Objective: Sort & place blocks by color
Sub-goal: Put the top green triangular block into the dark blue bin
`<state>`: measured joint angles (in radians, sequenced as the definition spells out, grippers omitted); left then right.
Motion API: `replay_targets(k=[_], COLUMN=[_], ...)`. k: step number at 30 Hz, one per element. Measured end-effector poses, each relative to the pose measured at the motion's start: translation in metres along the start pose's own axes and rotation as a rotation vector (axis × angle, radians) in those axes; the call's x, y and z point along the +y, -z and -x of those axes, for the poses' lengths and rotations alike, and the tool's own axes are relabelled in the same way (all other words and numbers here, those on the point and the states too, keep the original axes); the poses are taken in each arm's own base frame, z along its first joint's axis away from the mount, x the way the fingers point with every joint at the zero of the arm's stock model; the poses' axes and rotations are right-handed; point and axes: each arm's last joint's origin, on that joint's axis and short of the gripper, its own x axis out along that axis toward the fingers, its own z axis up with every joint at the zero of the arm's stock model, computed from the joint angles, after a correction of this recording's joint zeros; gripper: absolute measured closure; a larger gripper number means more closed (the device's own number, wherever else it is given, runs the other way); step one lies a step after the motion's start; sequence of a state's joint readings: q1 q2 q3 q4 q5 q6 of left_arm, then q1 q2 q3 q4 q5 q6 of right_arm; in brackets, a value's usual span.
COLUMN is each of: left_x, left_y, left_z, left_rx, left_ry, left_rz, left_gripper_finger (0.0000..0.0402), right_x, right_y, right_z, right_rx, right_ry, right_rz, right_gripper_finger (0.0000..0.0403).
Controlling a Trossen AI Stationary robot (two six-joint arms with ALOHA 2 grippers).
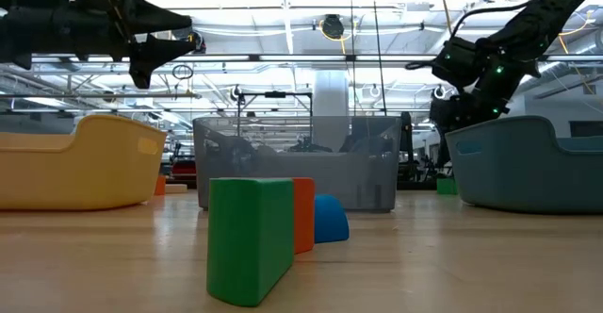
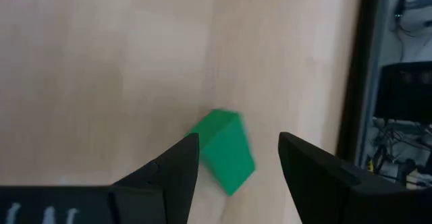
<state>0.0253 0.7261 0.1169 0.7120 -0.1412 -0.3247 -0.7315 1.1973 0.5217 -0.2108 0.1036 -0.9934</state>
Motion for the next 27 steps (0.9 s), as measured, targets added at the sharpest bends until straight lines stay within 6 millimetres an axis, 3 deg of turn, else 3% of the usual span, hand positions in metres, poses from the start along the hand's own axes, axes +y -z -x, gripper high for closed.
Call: replay_targets(k=[9, 15, 27], left_x=[0.006, 0.009, 0.009], left_y=[-0.002, -0.003, -0.003], left_z=[-0.001, -0.001, -0.001], left_rx=[-0.014, -0.02, -0.023], left_ry=[-0.04, -0.058, -0.071], left_rz=[0.02, 0.038, 0.067], left_gripper_finger=[0.0202, 0.0202, 0.0202], right_x=[0.004, 0.007, 0.0], right_y=[0.003, 0.006, 0.005], right_z=[0.0, -0.013, -0.017], right_rx=[0.022, 0.058, 0.092], right_ry=[-0.042, -0.1, -0.037], right_rz=[0.124, 0.239, 0.197], right_gripper_finger=[0.0208, 0.0208, 0.0209])
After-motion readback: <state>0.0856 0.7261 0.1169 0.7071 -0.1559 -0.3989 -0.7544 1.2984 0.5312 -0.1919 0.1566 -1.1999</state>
